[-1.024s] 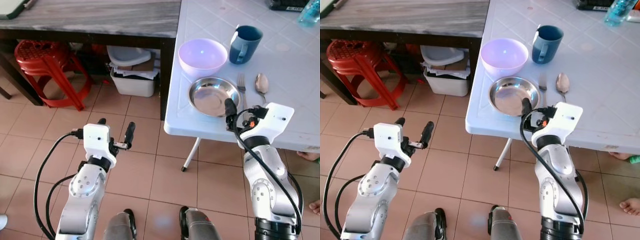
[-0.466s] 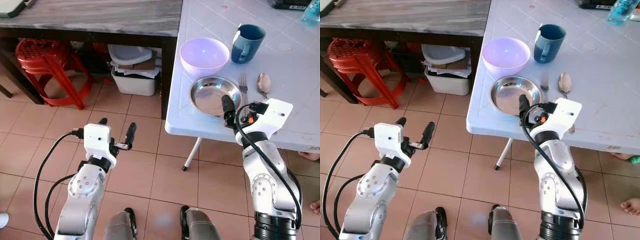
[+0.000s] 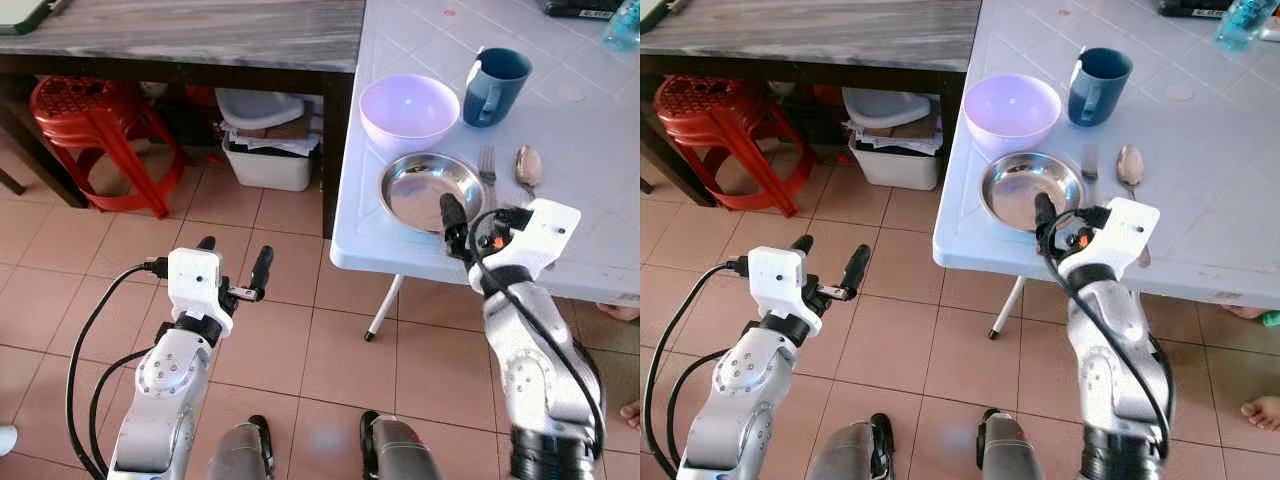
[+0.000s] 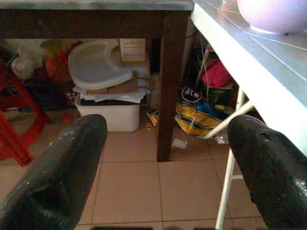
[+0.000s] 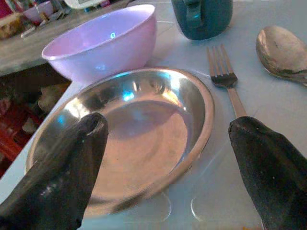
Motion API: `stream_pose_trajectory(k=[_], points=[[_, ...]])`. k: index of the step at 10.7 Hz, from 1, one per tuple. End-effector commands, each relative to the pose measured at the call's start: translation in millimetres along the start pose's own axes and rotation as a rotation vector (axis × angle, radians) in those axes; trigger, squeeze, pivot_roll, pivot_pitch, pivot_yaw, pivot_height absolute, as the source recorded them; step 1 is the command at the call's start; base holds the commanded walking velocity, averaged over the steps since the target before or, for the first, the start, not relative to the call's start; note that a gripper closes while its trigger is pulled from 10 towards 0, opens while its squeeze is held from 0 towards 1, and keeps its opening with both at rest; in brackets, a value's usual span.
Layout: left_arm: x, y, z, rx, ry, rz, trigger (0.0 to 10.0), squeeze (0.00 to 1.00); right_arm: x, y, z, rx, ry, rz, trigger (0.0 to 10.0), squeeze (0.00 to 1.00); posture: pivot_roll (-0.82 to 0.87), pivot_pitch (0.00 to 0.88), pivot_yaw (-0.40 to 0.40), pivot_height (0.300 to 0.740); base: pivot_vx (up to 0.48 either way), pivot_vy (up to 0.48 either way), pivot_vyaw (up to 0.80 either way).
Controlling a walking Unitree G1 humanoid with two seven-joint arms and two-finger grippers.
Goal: Setting the table
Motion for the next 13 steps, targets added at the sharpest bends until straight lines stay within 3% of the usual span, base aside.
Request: stream_pose_trajectory(k=[1,3,13], points=[[-0.7,-2.0,-0.5,-0.006,-0.001,0.010,10.0,0.00,2.6,-4.5,3.0,0.012,-0.016,-0.011,10.0,0.00,-0.06,0.234,0.047,0.740,0.000,0.000,0.00],[-0.1,-1.7,-0.2,-0.005,-0.001,0.007,10.0,0.00,-2.4,-10.5,4.6,0.009,-0.103,0.013,10.0,0.00,-0.07,0.232,0.048,0.740,0.000,0.000,0.00],[-0.1,-1.7,-0.2,-0.005,-0.001,0.007,10.0,0.00,-2.4,-10.5,4.6,0.009,-0.103,0.013,10.0,0.00,-0.07,0.232,0.048,0.740,0.000,0.000,0.00]])
Point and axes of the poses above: a point about 5 cm out from each wrist's last joint towards the gripper, its own y axis pointing out of the wrist towards the gripper, its own x axis along the axis of the wrist's last joint, z = x × y, the point moved 5 cm from there along y, pointing out of the wrist towards the gripper, and after that the axes turned 12 degrees about -y, right-handed, at the moved point
